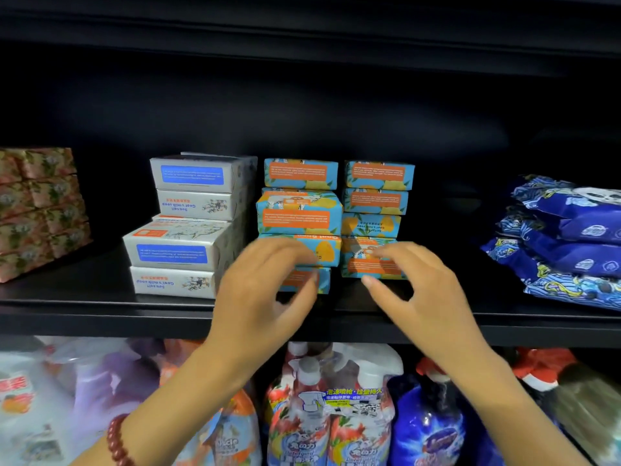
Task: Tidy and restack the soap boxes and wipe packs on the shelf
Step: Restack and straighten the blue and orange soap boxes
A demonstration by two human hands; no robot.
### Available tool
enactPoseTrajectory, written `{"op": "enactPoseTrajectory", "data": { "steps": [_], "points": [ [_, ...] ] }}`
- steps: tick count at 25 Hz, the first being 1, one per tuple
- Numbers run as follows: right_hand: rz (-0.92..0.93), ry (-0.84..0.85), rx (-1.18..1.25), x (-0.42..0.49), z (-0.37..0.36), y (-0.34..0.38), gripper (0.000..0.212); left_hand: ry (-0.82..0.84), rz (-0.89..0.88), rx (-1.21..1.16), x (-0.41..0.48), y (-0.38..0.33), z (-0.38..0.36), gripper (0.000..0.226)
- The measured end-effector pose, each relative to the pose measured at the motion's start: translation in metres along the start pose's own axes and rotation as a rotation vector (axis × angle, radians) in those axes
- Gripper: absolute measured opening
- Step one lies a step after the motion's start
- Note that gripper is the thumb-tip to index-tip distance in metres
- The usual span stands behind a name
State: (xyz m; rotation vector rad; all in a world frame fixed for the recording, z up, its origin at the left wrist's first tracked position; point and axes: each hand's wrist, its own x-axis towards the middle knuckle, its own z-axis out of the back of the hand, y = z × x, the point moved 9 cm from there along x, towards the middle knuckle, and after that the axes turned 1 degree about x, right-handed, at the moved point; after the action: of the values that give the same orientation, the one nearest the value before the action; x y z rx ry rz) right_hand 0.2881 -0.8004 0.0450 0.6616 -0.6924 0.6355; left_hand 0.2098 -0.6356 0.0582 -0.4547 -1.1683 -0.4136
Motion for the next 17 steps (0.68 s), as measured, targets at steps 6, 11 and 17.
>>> {"op": "enactPoseTrajectory", "data": {
  "steps": [6,11,17],
  "points": [
    [-0.098,0.248,-0.221,0.018,-0.027,-0.029,0.059,0.31,0.094,0.09,-0.022,0.007,-0.035,0.032],
    [-0.039,0.134,-0.099,0.005,-0.007,-0.012,0.043,0.348,0.123,0.053,-0.024,0.01,-0.035,0.031],
    [-0.193,0.341,-0.067,0.0,-0.016,-0.021,0.077,0.357,0.119,0.038,-0.024,0.01,-0.036,0.032]
  ]
}}
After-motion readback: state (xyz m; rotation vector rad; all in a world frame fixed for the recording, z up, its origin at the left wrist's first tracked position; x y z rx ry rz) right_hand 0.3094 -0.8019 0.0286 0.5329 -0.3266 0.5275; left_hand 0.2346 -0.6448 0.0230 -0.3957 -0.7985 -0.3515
